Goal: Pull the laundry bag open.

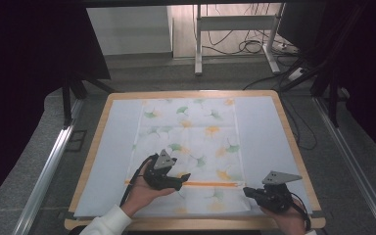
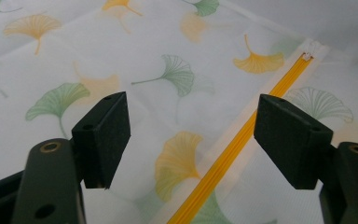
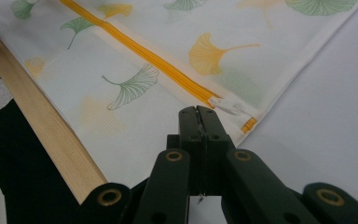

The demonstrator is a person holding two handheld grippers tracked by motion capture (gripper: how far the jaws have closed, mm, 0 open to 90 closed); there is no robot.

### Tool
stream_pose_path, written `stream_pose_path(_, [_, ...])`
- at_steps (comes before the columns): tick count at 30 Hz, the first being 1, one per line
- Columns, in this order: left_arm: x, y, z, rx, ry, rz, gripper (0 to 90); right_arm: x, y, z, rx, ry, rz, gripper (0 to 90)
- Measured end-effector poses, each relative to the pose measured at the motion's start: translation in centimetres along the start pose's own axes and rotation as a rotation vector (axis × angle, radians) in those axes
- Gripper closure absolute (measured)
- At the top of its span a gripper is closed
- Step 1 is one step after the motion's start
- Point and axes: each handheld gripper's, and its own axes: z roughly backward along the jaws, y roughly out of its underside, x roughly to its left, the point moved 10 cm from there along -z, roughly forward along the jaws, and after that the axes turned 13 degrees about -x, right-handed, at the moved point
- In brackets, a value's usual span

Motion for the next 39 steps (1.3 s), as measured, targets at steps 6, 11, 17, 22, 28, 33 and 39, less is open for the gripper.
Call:
stream_pose_path(6, [-1.0,-0.4,-1.6,0.017,0.022,-0.005,27.5,0.4,0.2,-0.2,0.013,-0.005,0.0,89.3])
stream_pose_path(11, [-1.7,-0.7,-2.7,0.022,0.041,-0.002,29.0,0.7,0.6,-0.6,0.031,-0.016,0.003,89.3])
stream_pose_path(17, [-3.1,-1.8,-4.3,0.014,0.074,-0.003,29.9,0.9,0.8,-0.7,0.048,-0.019,0.005,89.3])
stream_pose_path(22, [-4.4,-2.5,-5.1,0.008,0.097,-0.051,30.5,0.9,1.1,-0.8,0.056,-0.021,0.001,89.3])
stream_pose_path(28, [-5.1,-2.7,-6.2,0.016,0.109,-0.055,31.2,1.0,1.3,-1.0,0.071,-0.018,0.005,89.2])
stream_pose_path(33, [-5.6,-2.5,-7.0,0.03,0.124,-0.039,31.7,1.0,1.1,-0.8,0.059,-0.019,0.01,89.2])
stream_pose_path(39, [-6.4,-3.6,-7.7,0.019,0.146,-0.031,32.4,1.1,1.2,-0.9,0.066,-0.024,0.019,89.2])
